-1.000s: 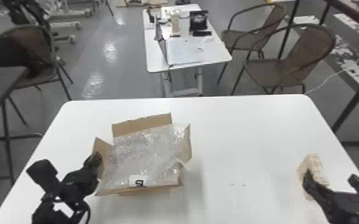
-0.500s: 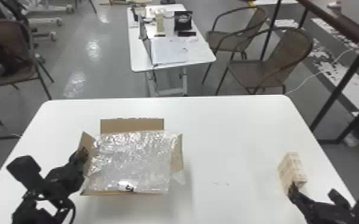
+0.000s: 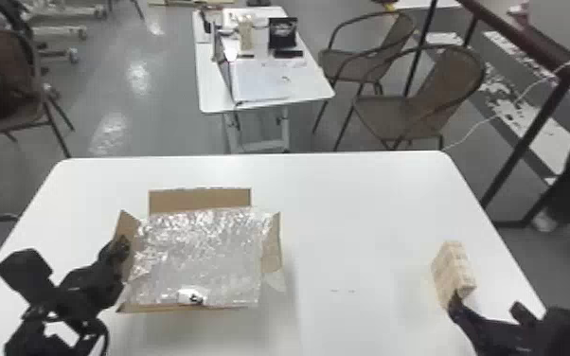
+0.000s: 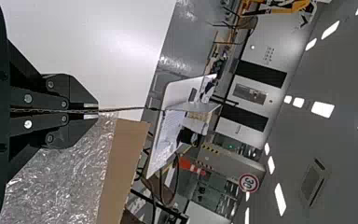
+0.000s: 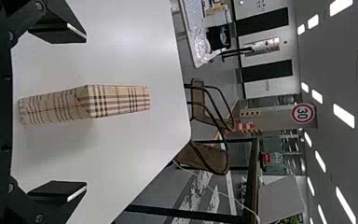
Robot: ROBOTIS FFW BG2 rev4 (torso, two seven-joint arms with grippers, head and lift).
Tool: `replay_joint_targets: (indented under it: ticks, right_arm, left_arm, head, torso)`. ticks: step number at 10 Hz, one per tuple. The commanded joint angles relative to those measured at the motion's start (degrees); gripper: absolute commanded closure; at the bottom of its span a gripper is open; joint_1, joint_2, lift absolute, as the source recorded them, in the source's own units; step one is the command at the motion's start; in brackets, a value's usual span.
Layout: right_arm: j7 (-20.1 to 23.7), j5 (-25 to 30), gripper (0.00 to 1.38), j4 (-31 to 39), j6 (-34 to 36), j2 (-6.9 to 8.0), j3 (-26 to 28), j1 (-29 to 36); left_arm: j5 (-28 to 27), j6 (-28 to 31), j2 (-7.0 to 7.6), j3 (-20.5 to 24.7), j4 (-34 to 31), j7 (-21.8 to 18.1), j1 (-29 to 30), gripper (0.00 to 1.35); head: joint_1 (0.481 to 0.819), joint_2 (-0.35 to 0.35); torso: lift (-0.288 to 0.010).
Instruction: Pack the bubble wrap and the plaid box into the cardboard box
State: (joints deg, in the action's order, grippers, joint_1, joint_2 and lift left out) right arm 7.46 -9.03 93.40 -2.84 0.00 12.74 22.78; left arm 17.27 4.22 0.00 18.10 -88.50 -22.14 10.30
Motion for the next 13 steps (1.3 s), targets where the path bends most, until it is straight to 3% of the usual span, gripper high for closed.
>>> replay_joint_targets:
  ticks: [1, 9, 10, 11, 13]
  right_arm:
    - [1.4, 1.3, 0.17, -4.2, -0.5, 0.05, 0.0, -3.3]
    - [3.0, 4.3, 0.2, -17.0, -0.8, -2.29, 0.4, -12.9]
    - [3.0, 4.3, 0.39, -17.7, -0.9, -2.37, 0.4, -13.6]
    - [3.1, 3.2, 0.75, -19.0, -1.7, -2.64, 0.4, -14.1]
    - [3.3, 2.2, 1.03, -19.9, -1.9, -2.64, 0.2, -14.5]
  left_arm:
    - [0.0, 0.1, -0.15, 0.0, 0.0, 0.0, 0.1, 1.19]
    - [0.2, 0.3, -0.15, -0.3, 0.0, 0.0, 0.3, 1.19]
    - [0.2, 0.3, -0.15, -0.3, 0.0, 0.0, 0.3, 1.19]
    - [0.2, 0.3, -0.15, -0.3, 0.0, -0.1, 0.4, 1.19]
    - [0.2, 0.3, -0.15, -0.4, 0.0, -0.1, 0.3, 1.19]
  head:
    - [0.695, -0.008]
    - [0.695, -0.011]
    - [0.695, -0.015]
    - [0.695, -0.016]
    - [0.695, -0.019]
  torso:
    - [-0.018]
    - [-0.018]
    - [-0.018]
    - [-0.018]
    - [-0.018]
